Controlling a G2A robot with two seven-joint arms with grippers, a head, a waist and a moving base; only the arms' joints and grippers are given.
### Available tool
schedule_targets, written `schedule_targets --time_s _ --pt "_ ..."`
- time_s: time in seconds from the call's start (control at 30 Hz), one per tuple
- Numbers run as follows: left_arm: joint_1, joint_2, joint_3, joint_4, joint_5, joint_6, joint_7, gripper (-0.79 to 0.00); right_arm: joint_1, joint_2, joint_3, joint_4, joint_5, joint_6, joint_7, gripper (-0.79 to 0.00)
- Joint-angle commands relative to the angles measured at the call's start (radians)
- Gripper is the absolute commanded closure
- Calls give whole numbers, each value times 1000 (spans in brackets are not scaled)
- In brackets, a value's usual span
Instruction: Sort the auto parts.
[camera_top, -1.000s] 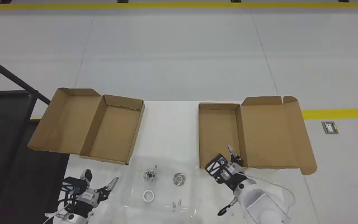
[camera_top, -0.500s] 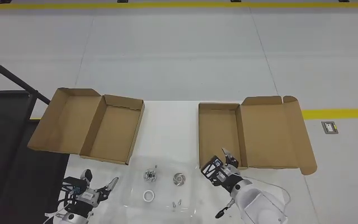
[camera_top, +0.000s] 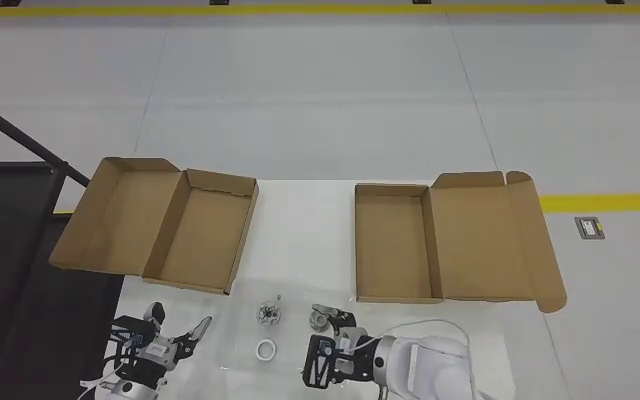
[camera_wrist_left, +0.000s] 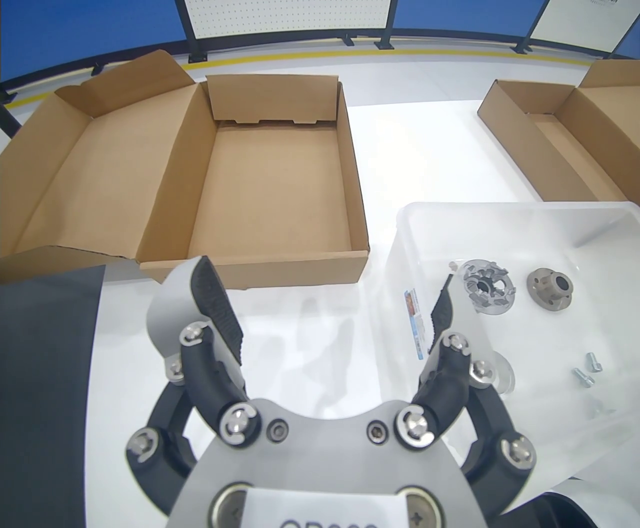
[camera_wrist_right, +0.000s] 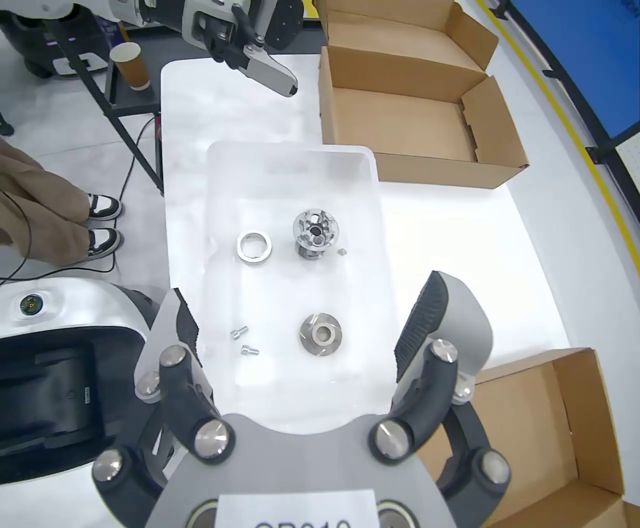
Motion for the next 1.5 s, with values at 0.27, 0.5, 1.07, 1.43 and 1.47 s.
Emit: schedule_targets --time_s 0.27,0.5,1.07,1.43,1.47 --pt "0 0 0 0 0 0 0 -785 -4 2 -6 10 -19 -16 -33 -785" --pt "0 0 0 0 0 0 0 -785 118 -27 -102 165 -32 4 12 -785" --pt "0 0 0 0 0 0 0 -785 296 -102 -256 380 54 96 287 -616" --pt "0 0 0 0 0 0 0 -785 382 -147 -309 522 90 157 367 -505" --pt "0 0 0 0 0 0 0 -785 388 -151 -313 529 94 159 369 -517"
